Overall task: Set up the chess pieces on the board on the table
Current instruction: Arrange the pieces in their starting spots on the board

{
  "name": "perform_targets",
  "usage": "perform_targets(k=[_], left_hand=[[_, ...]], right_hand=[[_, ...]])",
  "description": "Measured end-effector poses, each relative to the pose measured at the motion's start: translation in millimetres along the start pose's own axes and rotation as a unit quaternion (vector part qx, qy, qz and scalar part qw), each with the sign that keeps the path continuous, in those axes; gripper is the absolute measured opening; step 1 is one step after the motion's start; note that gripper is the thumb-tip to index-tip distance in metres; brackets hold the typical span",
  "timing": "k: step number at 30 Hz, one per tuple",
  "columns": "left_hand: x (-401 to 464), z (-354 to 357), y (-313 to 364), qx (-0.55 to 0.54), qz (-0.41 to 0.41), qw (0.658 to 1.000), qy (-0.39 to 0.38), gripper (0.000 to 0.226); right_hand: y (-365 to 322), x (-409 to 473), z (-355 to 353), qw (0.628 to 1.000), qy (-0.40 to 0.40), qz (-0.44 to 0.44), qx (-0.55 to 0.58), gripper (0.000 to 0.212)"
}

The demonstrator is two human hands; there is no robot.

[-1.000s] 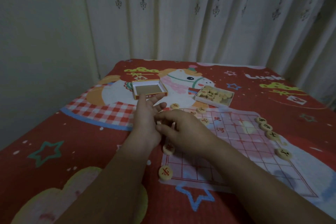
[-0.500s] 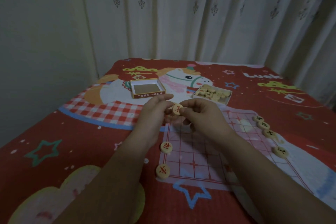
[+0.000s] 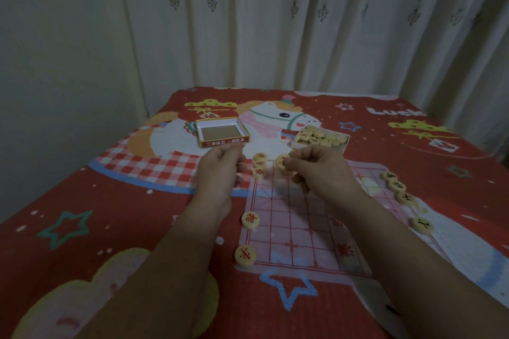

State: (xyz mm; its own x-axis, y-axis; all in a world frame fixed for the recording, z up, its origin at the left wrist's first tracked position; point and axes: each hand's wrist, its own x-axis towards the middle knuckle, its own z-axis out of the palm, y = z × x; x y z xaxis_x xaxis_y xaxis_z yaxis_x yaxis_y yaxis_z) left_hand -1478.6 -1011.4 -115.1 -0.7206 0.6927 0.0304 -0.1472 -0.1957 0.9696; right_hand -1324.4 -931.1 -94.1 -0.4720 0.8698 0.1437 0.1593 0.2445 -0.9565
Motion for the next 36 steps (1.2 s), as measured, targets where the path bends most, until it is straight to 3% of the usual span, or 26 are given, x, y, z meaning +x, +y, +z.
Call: perform_targets(k=[10, 16, 22, 30, 36], left_hand=[[5, 1, -4, 0.008, -0.011, 1.0, 0.016, 0.009], [5, 1, -5, 0.005, -0.01, 1.0, 0.017, 0.009], [6, 0, -5, -0.002, -0.012, 1.0, 0.022, 0.009], [6, 1, -4, -0.003, -0.018, 0.999, 0.028, 0.008], [6, -1, -5, 0.001, -0.017, 1.0, 0.024, 0.01]], right_hand=[[4, 4, 19, 0.983, -0.076, -0.006, -0.167, 0.019], [-2, 16, 42, 0.979, -0.083, 0.012, -0.188, 0.017], [7, 20, 49, 0.957, -0.063, -0.003, -0.284, 0.016], [10, 18, 33, 0.975, -0.034, -0.006, -0.218, 0.025], [-2, 20, 0, 0.992, 0.012, 0.015, -0.126, 0.02]])
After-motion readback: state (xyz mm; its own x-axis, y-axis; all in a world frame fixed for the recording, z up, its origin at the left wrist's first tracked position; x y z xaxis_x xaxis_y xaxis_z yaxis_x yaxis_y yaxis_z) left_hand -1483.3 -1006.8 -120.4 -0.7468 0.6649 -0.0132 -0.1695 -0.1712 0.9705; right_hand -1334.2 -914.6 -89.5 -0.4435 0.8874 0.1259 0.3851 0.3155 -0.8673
